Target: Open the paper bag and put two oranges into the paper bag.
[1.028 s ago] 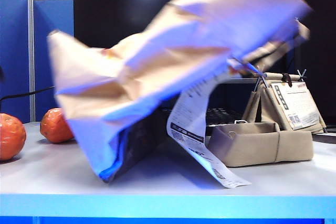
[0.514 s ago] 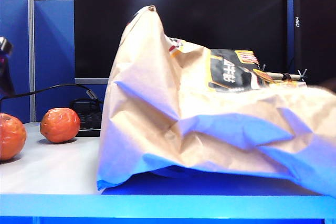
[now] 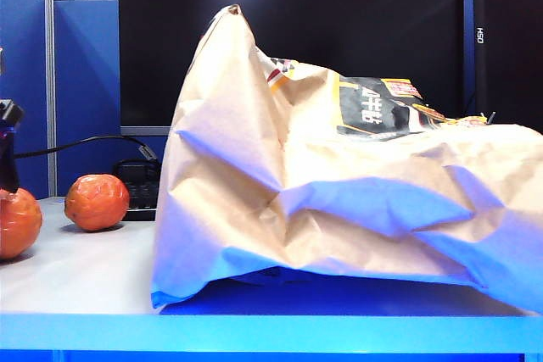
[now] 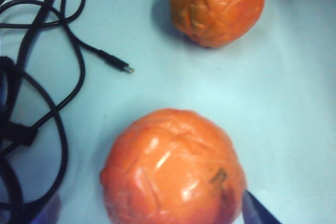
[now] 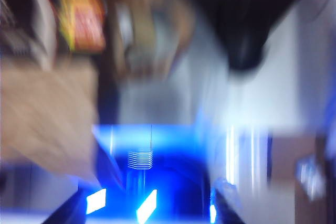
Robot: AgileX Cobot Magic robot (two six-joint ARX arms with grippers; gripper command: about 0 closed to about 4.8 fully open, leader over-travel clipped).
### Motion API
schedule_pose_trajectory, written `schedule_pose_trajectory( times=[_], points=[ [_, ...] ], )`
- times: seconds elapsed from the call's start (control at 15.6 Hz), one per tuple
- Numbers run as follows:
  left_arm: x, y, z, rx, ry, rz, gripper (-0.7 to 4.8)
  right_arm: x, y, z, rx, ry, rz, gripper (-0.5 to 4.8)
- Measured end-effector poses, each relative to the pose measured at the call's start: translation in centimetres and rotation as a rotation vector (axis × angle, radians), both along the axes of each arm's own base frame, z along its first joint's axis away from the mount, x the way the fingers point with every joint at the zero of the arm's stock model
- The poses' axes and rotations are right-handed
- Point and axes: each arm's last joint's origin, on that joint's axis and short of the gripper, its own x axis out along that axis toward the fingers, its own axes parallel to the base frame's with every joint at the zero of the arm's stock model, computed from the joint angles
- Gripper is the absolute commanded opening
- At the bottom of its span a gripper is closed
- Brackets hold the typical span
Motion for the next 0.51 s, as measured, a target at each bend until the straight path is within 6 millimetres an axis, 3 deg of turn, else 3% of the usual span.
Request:
schedule_pose_trajectory(
  times=[0.13,0.32,0.51],
  points=[
    [0.0,0.0,0.0,0.0,0.0,0.001,4.79,1.1,0.0,-4.5,0.034,0.136,0.014,3.01],
    [0.0,0.0,0.0,0.0,0.0,0.001,4.79,2.9,0.6,-8.8,0.261,0.102,0.075,3.01],
    [0.0,0.0,0.0,0.0,0.0,0.001,4.79,3.8,0.9,-10.8,0.415,0.061,0.098,3.01]
  ],
)
